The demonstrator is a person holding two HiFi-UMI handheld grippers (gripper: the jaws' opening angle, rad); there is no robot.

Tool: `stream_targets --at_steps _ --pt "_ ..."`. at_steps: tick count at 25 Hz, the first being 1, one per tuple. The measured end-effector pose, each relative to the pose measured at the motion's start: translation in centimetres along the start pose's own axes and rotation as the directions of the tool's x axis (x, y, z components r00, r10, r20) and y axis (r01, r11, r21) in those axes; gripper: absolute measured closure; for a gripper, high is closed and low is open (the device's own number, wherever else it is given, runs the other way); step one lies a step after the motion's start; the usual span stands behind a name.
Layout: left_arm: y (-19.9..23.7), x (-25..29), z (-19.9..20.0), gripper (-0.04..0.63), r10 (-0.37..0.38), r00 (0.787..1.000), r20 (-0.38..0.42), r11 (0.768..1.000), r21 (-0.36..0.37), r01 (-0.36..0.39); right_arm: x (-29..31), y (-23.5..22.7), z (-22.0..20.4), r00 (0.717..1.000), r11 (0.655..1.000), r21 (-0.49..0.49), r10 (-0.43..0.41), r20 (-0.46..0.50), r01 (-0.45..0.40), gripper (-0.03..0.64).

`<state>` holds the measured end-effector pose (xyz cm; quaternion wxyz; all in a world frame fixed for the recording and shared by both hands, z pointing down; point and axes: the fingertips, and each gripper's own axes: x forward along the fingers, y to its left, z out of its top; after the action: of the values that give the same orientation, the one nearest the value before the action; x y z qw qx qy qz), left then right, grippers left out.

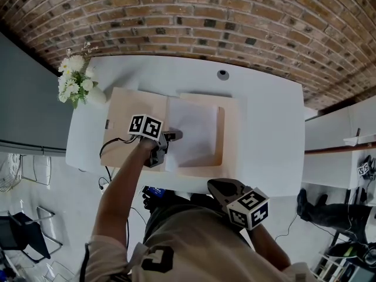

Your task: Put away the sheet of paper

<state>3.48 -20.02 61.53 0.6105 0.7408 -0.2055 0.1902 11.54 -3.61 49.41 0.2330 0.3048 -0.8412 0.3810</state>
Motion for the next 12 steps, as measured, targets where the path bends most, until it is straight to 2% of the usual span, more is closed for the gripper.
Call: stream_targets --at_steps 12 --pt "-1.2 2.8 -0.1 0.581 -0.008 1.0 -0.015 1.0 -0.012 0.008 -1.5 -2.2 -1.1 1.0 1.0 0.023 -0.002 -0.018 0.003 0.594"
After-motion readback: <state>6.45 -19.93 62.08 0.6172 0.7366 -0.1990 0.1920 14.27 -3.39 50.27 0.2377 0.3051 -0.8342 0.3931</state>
